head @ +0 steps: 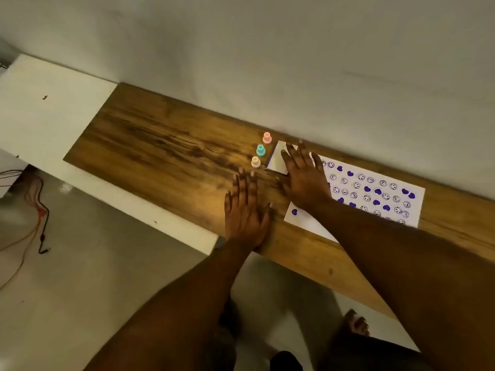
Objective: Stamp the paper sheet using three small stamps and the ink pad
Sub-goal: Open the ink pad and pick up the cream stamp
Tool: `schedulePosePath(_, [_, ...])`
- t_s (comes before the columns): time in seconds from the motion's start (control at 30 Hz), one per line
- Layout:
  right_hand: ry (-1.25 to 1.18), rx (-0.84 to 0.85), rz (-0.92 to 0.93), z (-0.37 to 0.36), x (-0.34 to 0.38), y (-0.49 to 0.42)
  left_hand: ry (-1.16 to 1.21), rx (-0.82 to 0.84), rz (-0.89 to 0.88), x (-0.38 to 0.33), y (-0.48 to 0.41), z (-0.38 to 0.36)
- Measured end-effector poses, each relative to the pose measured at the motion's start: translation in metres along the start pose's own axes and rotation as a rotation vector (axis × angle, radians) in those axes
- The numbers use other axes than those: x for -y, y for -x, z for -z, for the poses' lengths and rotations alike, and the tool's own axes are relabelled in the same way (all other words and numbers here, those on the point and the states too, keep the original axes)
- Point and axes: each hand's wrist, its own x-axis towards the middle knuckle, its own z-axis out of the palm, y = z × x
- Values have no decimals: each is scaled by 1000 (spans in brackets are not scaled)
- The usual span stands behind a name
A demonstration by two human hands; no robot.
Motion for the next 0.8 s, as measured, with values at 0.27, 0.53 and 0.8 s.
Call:
schedulePosePath(0.27, [95,15,36,-17,1,11,-11,-117,56,20,17,-16])
schedulePosePath(0.53, [172,59,35,-20,59,69,-18,27,140,18,43,-5])
schedulePosePath(0.8, [232,109,-7,-36,113,99,80,47,93,25,56,10])
